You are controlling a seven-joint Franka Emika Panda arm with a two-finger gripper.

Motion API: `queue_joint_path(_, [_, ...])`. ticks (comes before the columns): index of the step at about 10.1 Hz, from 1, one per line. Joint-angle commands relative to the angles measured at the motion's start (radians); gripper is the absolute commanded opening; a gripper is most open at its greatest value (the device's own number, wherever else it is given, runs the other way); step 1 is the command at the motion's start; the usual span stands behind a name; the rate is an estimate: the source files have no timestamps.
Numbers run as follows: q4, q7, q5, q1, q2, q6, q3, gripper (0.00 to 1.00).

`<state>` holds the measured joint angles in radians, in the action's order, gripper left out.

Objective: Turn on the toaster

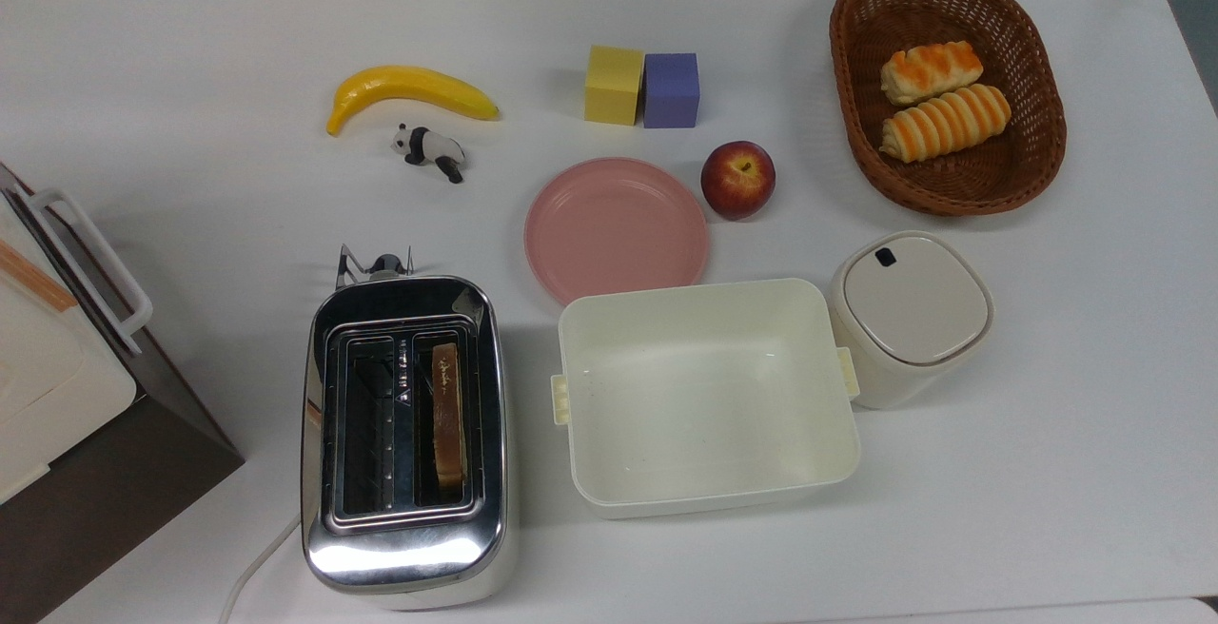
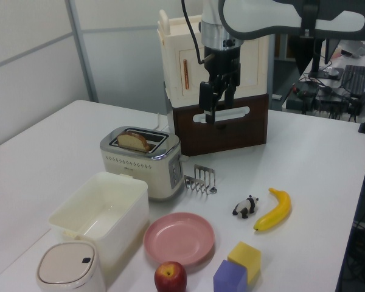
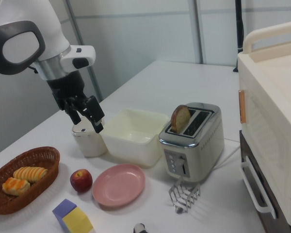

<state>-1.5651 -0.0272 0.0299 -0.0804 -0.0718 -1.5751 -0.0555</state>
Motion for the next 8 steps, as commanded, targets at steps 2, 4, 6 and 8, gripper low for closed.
queue_joint_path(2, [-0.029,0.045,-0.016,-0.012,-0.013,-0.002,-0.017,0.27])
queue_joint_path(4, [-0.033,0.119,-0.019,-0.01,-0.013,-0.002,-0.017,0.0])
queue_joint_path(6, [-0.033,0.138,-0.019,-0.009,-0.013,-0.003,-0.017,0.0])
queue_joint_path(8, [-0.035,0.139,-0.019,-0.007,-0.005,-0.005,-0.017,0.0])
